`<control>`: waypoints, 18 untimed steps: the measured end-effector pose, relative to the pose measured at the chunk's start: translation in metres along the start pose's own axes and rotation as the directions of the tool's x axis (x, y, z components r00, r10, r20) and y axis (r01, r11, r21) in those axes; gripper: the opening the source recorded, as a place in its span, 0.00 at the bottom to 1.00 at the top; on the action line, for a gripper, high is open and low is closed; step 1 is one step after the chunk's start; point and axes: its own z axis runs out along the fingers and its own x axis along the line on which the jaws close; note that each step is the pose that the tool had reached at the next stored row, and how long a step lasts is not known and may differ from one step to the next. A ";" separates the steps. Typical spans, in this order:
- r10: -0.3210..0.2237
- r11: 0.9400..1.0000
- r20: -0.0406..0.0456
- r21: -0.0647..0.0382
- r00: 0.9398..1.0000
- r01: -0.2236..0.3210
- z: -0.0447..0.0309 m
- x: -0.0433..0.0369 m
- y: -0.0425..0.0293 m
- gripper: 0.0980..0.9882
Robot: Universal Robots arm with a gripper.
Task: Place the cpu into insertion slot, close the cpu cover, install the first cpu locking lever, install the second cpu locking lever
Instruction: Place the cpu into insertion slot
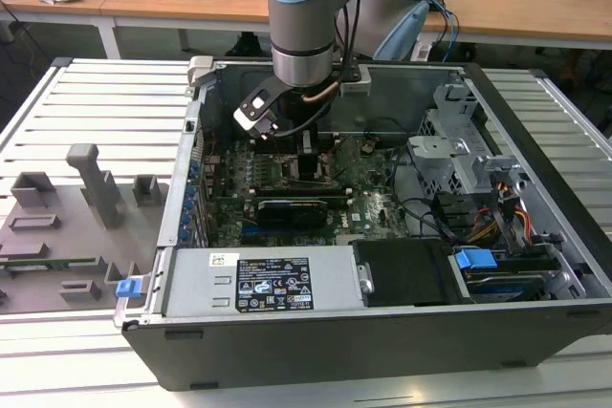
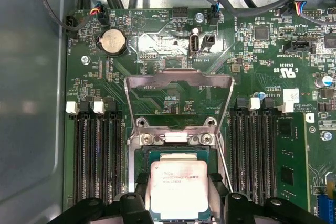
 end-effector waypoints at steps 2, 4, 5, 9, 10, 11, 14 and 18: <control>0.000 1.000 0.000 0.000 1.000 0.000 0.0000 0.0000 0.0000 0.48; 0.000 1.000 0.000 0.000 1.000 0.000 0.0000 0.0000 0.0000 0.48; 0.000 1.000 0.001 0.000 1.000 0.000 -0.0001 0.0000 0.0000 0.48; 0.003 1.000 0.001 0.000 1.000 -0.003 -0.0005 0.0000 0.0000 0.48; 0.003 1.000 0.001 0.000 1.000 -0.003 -0.0005 0.0000 0.0000 0.48; 0.003 1.000 0.001 0.000 1.000 -0.003 -0.0003 0.0000 0.0000 0.48; 0.003 1.000 0.001 0.000 1.000 -0.003 0.0007 -0.0001 -0.0001 0.48; 0.003 1.000 0.001 0.000 1.000 -0.003 0.0009 0.0000 -0.0001 0.48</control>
